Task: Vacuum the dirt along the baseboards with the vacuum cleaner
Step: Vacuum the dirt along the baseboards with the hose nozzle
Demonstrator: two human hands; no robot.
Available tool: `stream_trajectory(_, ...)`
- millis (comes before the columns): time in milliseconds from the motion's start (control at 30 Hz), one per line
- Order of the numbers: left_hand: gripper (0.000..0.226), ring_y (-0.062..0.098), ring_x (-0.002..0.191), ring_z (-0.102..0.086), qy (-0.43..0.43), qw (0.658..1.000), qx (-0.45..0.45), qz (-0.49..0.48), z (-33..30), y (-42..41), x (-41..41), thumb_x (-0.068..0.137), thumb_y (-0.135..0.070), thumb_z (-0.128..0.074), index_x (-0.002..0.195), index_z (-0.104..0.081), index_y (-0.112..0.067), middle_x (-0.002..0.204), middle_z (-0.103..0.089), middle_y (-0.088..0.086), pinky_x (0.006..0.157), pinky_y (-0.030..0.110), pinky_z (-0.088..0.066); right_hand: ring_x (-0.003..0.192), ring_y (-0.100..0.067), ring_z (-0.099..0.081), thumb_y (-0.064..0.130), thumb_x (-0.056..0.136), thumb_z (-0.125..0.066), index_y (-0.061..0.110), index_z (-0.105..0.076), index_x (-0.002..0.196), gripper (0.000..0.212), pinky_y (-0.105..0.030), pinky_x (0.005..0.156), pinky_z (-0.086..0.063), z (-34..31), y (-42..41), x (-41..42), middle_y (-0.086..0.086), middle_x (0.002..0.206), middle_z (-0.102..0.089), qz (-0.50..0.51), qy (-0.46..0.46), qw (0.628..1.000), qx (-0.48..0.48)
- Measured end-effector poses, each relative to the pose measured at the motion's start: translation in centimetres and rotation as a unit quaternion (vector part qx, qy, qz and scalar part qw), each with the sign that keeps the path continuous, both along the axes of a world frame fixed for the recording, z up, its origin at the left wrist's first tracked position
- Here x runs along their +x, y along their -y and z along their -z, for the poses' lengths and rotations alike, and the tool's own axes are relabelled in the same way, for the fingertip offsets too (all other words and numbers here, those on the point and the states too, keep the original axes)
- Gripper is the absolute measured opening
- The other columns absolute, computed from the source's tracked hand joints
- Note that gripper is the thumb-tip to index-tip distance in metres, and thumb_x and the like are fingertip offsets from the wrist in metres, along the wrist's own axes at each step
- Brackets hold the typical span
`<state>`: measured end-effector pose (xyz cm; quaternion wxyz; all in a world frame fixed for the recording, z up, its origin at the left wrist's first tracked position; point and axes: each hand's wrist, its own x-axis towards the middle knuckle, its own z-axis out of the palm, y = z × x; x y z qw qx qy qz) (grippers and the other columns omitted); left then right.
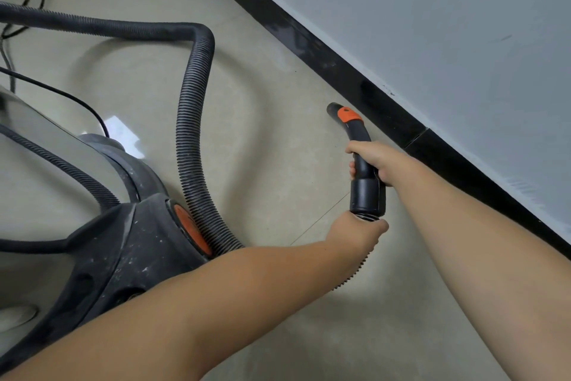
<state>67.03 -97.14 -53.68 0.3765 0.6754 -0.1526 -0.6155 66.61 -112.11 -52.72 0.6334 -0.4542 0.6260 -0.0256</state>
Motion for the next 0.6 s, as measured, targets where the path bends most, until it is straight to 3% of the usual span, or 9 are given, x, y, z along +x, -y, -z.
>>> stream_trajectory(300, 0.009, 0.018, 0.062, -0.051, 0.005, 1.000, -0.005, 0.000, 0.2, 0.4, 1.6, 0.079, -0.019, -0.061, 0.081, -0.052, -0.021, 0.072, -0.057, 0.004, 0.060, 0.025, -0.042, 0.041, -0.015, -0.052, 0.011, 0.089, -0.056, 0.009, -0.046, 0.093, 0.010, -0.024, 0.048, -0.050, -0.1, 0.1, 1.9, -0.008, 0.064, -0.051, -0.002, -0.006, 1.000, -0.021)
stream_trajectory(400, 0.010, 0.018, 0.063, -0.053, 0.018, 0.998, 0.018, 0.051, 0.5, -1.7, 0.5, 0.080, -0.021, -0.061, 0.081, -0.052, -0.022, 0.074, -0.059, 0.004, 0.060, 0.024, -0.043, 0.037, -0.014, -0.050, 0.011, 0.089, -0.055, 0.009, -0.046, 0.089, 0.009, -0.021, 0.043, -0.048, 0.3, -2.1, 0.1, -0.009, 0.062, -0.051, 0.018, -0.009, 1.000, -0.017)
stream_trajectory(600, 0.012, 0.021, 0.065, -0.053, 0.059, 0.979, 0.039, 0.190, 1.1, -7.3, -1.8, 0.076, -0.023, -0.063, 0.081, -0.053, -0.022, 0.074, -0.059, 0.005, 0.064, 0.029, -0.045, 0.040, -0.019, -0.049, 0.010, 0.085, -0.059, 0.008, -0.049, 0.084, 0.010, -0.028, 0.051, -0.047, 2.0, -8.5, -6.2, -0.010, 0.059, -0.051, 0.152, 0.020, 0.988, 0.001)
